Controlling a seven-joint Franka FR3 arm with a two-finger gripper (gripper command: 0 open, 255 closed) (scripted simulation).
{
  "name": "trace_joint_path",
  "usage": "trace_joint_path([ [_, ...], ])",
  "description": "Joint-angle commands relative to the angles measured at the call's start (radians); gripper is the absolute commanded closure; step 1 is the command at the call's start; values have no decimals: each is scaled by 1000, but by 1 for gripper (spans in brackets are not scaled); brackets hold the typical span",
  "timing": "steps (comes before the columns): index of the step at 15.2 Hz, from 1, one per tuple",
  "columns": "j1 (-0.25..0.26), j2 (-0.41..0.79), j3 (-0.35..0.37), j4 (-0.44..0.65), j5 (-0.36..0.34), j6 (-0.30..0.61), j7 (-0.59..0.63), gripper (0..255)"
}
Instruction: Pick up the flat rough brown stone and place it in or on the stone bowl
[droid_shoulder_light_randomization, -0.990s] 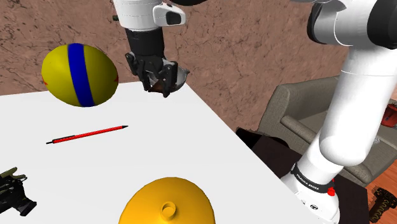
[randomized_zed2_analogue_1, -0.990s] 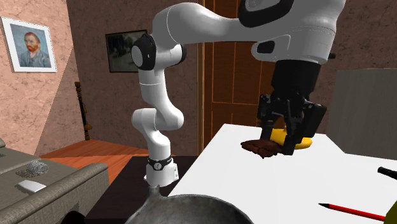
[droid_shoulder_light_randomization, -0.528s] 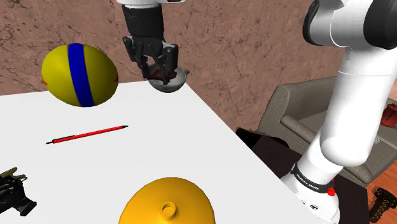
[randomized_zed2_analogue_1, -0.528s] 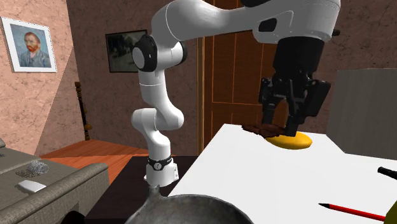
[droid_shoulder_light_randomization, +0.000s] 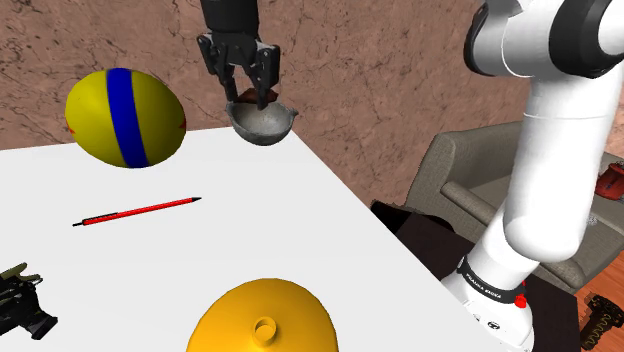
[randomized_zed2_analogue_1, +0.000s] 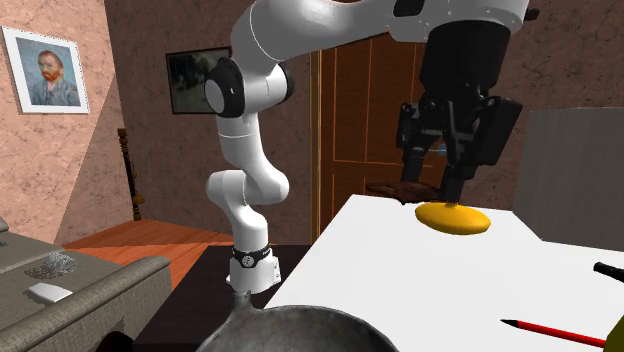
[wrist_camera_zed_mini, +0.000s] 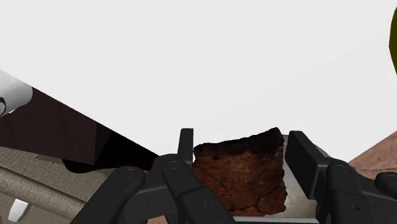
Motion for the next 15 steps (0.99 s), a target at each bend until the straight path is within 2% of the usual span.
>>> trace_joint_path([
  [1, -18, 16, -14, 22, -13, -1, -40, 255],
  [7, -26, 118, -64, 173, -87, -40, -158, 255],
  [12, 22, 244, -118, 388, -171, -108, -262, 255],
  [15, -34, 206, -102, 273, -141, -39, -244, 255],
])
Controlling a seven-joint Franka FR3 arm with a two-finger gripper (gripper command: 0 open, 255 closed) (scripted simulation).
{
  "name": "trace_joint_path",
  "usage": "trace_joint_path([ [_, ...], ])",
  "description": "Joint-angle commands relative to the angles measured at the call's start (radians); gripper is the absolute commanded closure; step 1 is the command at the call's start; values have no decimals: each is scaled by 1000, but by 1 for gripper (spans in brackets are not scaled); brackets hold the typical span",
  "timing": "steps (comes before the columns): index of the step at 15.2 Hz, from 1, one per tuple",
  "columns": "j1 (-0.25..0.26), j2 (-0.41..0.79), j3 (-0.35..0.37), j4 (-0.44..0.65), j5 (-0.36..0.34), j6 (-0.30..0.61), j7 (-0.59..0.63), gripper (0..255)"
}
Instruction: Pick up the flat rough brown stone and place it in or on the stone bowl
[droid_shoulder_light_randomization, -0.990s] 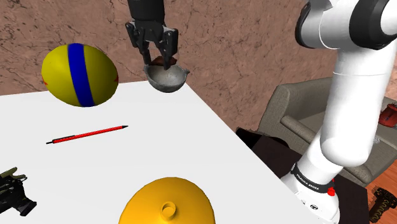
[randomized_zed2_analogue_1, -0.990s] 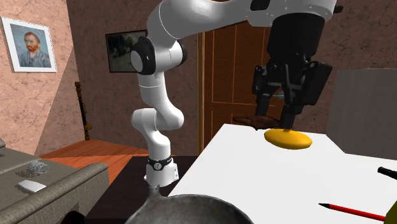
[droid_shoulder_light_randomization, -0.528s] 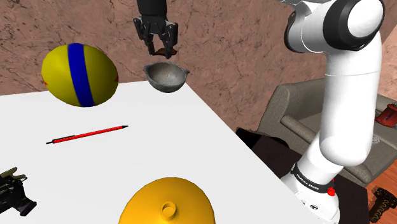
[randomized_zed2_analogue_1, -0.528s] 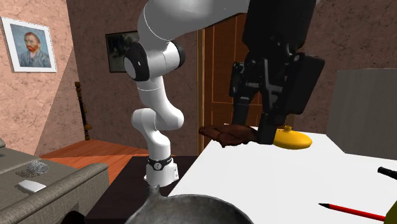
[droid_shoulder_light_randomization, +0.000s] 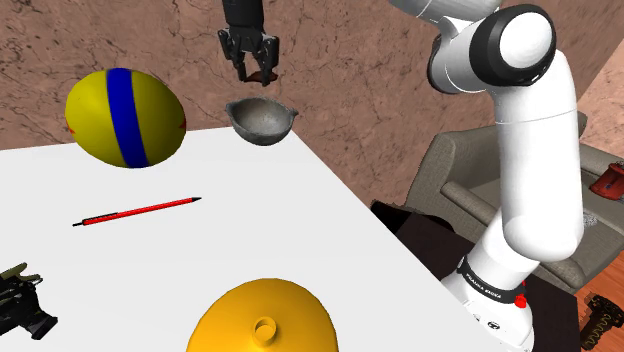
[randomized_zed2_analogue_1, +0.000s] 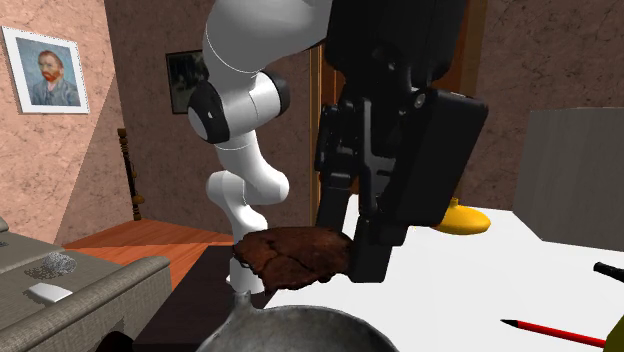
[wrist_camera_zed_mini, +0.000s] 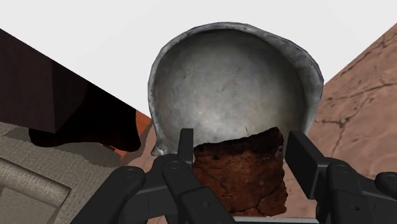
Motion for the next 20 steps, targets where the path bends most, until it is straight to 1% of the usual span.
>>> trace_joint_path([
  [1, -32, -20, 8, -66, 16, 42, 9, 255],
  [5, -80, -52, 19, -178, 40, 117, 24, 255],
  [11, -134, -84, 28, -321, 63, 224, 45, 255],
  [19, -134, -84, 28, -321, 63, 224, 44, 255],
  [20, -134, -84, 28, -321, 63, 224, 44, 0],
])
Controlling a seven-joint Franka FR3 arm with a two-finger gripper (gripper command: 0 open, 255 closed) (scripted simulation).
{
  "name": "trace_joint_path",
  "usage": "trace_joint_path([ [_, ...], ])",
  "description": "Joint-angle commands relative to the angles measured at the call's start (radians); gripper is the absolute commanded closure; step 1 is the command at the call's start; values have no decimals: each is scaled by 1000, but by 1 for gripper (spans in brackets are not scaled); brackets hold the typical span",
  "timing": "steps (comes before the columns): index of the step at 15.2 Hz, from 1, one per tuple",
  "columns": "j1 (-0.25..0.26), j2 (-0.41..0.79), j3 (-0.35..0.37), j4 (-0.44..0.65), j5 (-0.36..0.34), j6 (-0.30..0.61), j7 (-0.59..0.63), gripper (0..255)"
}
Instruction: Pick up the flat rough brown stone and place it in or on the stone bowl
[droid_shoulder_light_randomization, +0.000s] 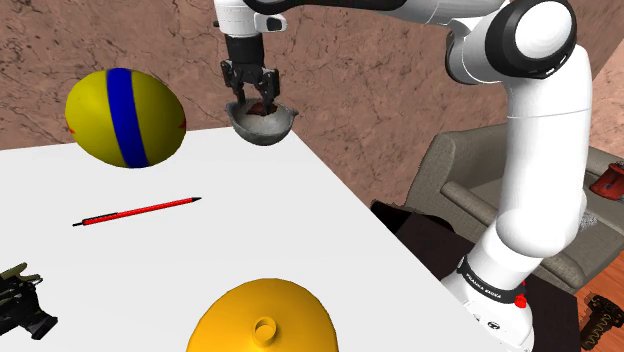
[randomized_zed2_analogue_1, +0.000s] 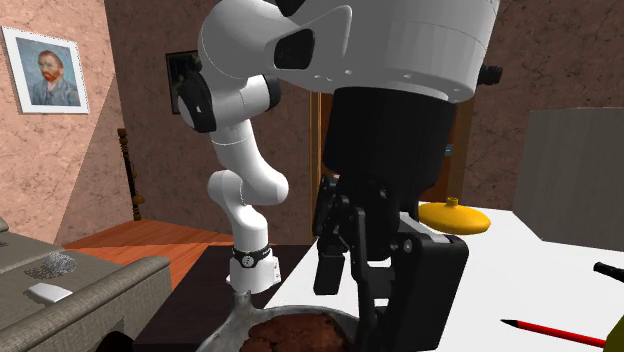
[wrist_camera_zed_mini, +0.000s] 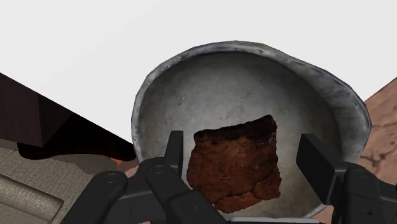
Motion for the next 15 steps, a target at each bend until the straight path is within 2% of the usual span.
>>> trace_joint_path([
  [1, 0, 0, 0, 0, 0, 0, 0, 0],
  [5, 0, 0, 0, 0, 0, 0, 0, 0],
  [9, 106, 63, -15, 233, -45, -167, -17, 0],
  [15, 106, 62, -16, 233, -45, -167, -18, 0],
])
